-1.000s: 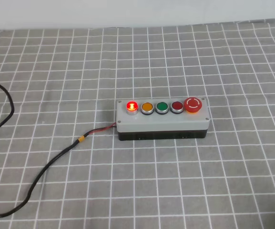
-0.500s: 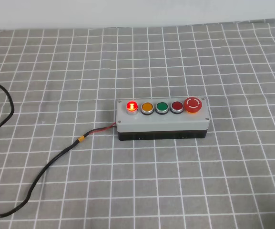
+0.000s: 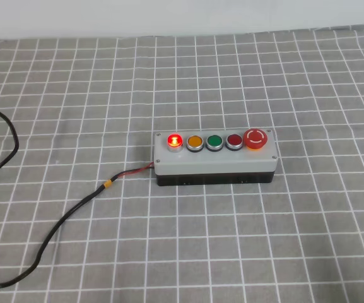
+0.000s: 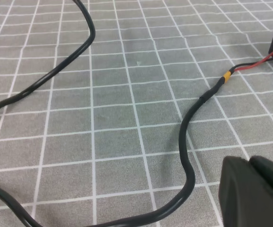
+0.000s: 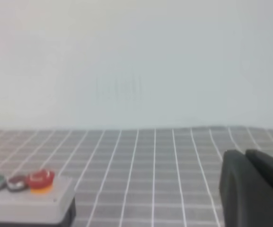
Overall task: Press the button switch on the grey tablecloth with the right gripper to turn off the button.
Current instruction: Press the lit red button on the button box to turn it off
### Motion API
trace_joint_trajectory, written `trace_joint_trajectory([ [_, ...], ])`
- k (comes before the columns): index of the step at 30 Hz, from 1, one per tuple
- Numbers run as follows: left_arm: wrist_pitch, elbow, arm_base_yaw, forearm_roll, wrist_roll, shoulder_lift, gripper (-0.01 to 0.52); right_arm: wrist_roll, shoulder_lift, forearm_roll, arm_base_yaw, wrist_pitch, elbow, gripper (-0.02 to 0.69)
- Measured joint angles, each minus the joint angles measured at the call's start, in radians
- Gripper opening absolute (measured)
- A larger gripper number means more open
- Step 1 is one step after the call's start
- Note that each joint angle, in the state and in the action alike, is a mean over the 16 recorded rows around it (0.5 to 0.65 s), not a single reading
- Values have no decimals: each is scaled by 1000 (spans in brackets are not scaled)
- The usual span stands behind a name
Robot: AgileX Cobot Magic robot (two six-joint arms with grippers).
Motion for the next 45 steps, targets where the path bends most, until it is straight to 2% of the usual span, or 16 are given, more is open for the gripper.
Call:
trace_joint_trajectory([
  [6, -1, 0, 0, 0, 0, 0, -3, 0, 0, 0, 0, -142, 0, -16],
  [16, -1, 0, 0, 0, 0, 0, -3, 25, 0, 9, 0, -481, -45, -16],
  [20, -1, 0, 0, 0, 0, 0, -3, 72, 1, 14, 0, -506, -132, -16],
  [25, -1, 0, 0, 0, 0, 0, -3, 142, 28, 20, 0, -333, -311, -16],
  [31, -1, 0, 0, 0, 0, 0, -3, 214, 154, 26, 0, 60, -562, -16],
  [36, -1, 0, 0, 0, 0, 0, -3, 215, 327, 40, 0, 342, -719, -16],
  [40, -1, 0, 0, 0, 0, 0, -3, 195, 472, 88, 0, 446, -790, -16],
  [45, -1, 0, 0, 0, 0, 0, -3, 143, 617, 175, 0, 464, -831, -16],
])
